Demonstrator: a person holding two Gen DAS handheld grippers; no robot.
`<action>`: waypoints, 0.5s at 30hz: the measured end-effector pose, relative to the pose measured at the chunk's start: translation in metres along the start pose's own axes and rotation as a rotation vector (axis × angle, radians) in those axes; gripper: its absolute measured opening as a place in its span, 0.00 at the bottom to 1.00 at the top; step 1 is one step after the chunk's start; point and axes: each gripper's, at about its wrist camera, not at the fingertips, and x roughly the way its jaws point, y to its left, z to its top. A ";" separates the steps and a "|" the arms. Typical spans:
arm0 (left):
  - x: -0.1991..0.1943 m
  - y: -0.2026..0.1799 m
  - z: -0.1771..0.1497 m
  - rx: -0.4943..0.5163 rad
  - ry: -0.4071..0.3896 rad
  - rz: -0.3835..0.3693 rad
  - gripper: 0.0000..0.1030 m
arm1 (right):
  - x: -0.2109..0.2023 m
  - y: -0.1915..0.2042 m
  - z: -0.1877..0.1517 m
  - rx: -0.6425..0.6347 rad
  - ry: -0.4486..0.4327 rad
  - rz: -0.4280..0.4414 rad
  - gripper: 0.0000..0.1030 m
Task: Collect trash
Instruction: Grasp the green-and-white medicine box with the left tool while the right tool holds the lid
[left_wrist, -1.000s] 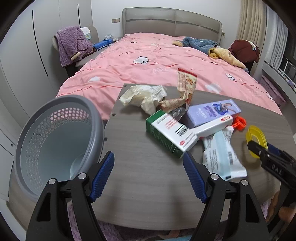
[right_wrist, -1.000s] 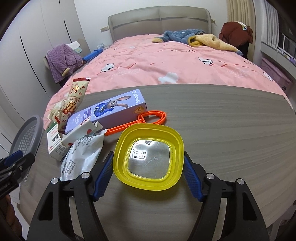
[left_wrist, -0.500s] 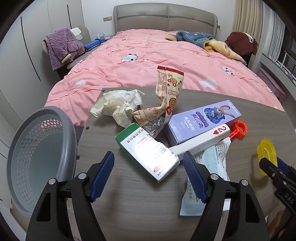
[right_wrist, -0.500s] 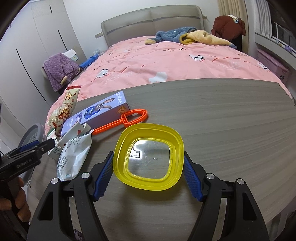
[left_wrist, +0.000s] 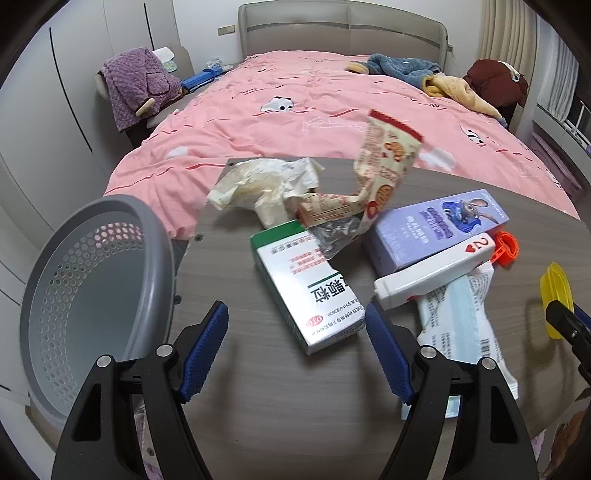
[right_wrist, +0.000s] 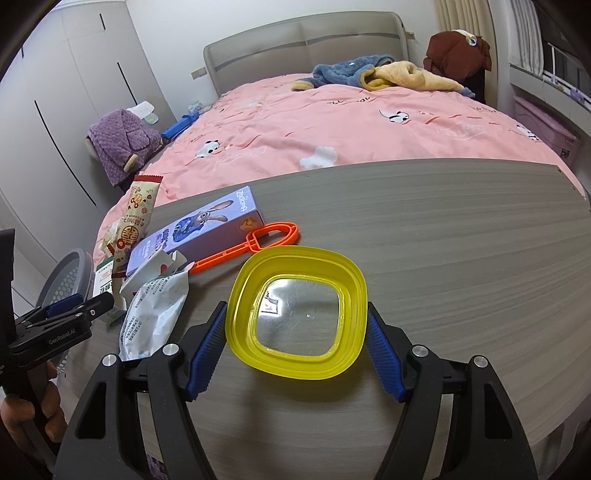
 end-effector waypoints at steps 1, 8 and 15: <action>-0.001 0.004 -0.002 -0.005 0.003 0.005 0.71 | 0.000 0.001 0.001 -0.001 0.000 0.000 0.67; -0.008 0.026 -0.012 -0.052 0.017 0.017 0.71 | -0.001 0.006 0.001 -0.011 -0.004 0.007 0.67; -0.013 0.027 0.001 -0.053 -0.013 0.001 0.71 | -0.002 0.011 0.003 -0.019 -0.007 0.018 0.67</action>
